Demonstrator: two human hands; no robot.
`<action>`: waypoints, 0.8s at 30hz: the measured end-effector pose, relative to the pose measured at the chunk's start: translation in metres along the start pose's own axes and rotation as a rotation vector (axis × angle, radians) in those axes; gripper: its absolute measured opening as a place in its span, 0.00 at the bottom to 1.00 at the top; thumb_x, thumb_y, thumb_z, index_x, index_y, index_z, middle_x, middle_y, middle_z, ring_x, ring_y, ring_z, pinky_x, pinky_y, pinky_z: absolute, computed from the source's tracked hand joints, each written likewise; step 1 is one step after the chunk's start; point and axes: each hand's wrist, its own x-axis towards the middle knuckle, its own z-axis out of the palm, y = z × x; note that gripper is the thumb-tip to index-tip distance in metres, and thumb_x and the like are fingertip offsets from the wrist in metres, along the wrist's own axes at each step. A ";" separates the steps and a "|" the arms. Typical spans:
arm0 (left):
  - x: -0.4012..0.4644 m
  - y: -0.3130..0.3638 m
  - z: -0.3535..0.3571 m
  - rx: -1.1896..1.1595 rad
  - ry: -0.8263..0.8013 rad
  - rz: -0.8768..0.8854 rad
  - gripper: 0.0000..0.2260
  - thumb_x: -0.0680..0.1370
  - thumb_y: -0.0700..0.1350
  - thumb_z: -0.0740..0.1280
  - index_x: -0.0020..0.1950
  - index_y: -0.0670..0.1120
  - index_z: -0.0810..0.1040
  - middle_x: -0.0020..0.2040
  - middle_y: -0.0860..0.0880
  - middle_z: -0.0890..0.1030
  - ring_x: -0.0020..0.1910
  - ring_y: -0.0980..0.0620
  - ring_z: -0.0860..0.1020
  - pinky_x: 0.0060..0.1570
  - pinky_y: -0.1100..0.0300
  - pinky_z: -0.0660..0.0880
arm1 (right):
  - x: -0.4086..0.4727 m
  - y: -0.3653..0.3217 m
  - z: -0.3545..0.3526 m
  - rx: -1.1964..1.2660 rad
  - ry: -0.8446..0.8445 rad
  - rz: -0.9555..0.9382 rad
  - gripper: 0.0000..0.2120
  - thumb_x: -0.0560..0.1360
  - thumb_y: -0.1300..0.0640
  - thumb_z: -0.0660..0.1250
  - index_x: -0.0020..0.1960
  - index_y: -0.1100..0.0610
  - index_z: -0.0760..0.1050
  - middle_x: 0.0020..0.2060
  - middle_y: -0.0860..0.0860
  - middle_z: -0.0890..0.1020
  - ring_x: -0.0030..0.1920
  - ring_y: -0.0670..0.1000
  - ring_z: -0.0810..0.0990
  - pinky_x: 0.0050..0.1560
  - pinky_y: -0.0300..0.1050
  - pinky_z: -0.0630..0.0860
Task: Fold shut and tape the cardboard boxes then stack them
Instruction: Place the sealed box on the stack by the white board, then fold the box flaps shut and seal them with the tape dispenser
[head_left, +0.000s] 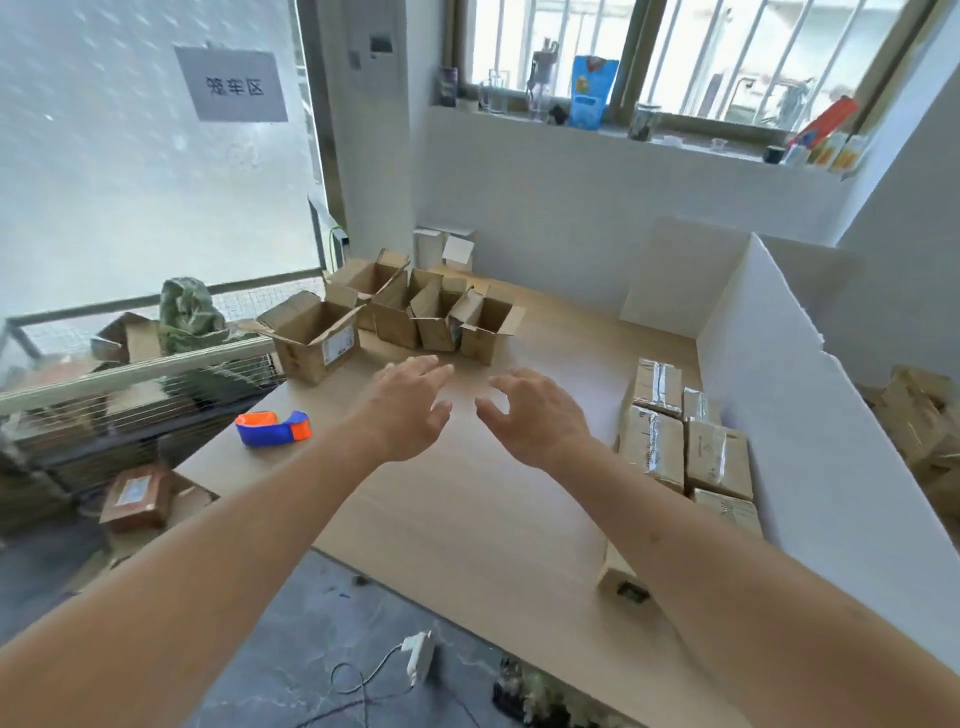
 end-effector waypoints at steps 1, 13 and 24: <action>-0.003 -0.018 -0.006 0.010 0.005 -0.015 0.25 0.84 0.52 0.61 0.81 0.48 0.64 0.81 0.46 0.63 0.78 0.45 0.63 0.77 0.46 0.60 | 0.009 -0.016 0.005 0.000 -0.003 -0.019 0.23 0.81 0.38 0.59 0.68 0.50 0.78 0.67 0.52 0.77 0.68 0.55 0.74 0.64 0.52 0.72; 0.003 -0.263 -0.056 0.055 -0.014 -0.046 0.23 0.82 0.51 0.60 0.77 0.49 0.68 0.69 0.48 0.73 0.67 0.44 0.73 0.67 0.47 0.71 | 0.138 -0.217 0.105 0.052 -0.047 -0.084 0.22 0.81 0.40 0.59 0.65 0.53 0.79 0.63 0.53 0.79 0.64 0.55 0.76 0.59 0.52 0.75; 0.070 -0.413 -0.029 0.030 -0.077 -0.061 0.24 0.83 0.52 0.61 0.78 0.47 0.68 0.75 0.47 0.71 0.72 0.46 0.70 0.71 0.48 0.67 | 0.258 -0.283 0.193 0.039 -0.170 -0.022 0.21 0.82 0.41 0.58 0.64 0.54 0.79 0.57 0.53 0.80 0.57 0.54 0.78 0.56 0.52 0.78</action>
